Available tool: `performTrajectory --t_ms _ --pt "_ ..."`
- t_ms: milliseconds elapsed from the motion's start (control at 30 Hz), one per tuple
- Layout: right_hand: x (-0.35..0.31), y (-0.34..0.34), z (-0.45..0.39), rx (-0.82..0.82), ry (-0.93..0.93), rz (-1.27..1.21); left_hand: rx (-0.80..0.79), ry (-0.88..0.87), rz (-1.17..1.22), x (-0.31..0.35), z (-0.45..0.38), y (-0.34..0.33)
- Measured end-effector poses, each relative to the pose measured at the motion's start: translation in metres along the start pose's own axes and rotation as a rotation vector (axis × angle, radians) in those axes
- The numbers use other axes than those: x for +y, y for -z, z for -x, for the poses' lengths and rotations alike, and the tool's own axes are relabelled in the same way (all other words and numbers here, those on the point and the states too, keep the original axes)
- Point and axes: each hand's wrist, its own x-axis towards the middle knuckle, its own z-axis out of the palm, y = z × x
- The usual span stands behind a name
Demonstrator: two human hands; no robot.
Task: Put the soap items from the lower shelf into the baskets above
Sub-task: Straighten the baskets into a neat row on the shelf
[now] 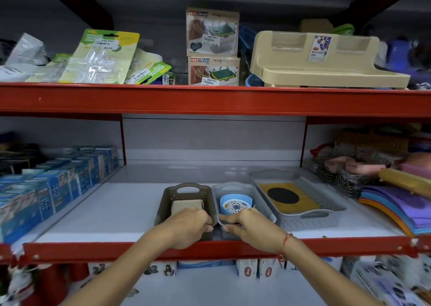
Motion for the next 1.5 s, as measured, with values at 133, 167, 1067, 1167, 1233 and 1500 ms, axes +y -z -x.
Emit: performTrajectory --t_ms 133,167,1067,1167,1233,1500 --pt "-0.001 -0.006 0.004 0.01 -0.009 0.02 -0.009 0.021 0.009 0.001 0.007 -0.001" --pt "-0.001 -0.008 0.005 0.015 -0.011 0.028 -0.005 0.025 0.014 0.001 0.008 -0.002" --pt "0.069 0.023 0.08 0.282 -0.459 0.322 0.056 0.213 0.013 0.068 0.022 -0.025" --pt "0.062 0.024 0.091 0.276 -0.452 0.314 0.076 0.217 0.014 0.07 0.02 -0.029" --pt "0.059 0.024 0.097 0.266 -0.45 0.311 0.089 0.224 0.012 0.073 0.019 -0.034" --pt "0.04 0.025 0.094 0.215 -0.446 0.415 0.097 0.286 -0.067 0.081 0.014 -0.04"
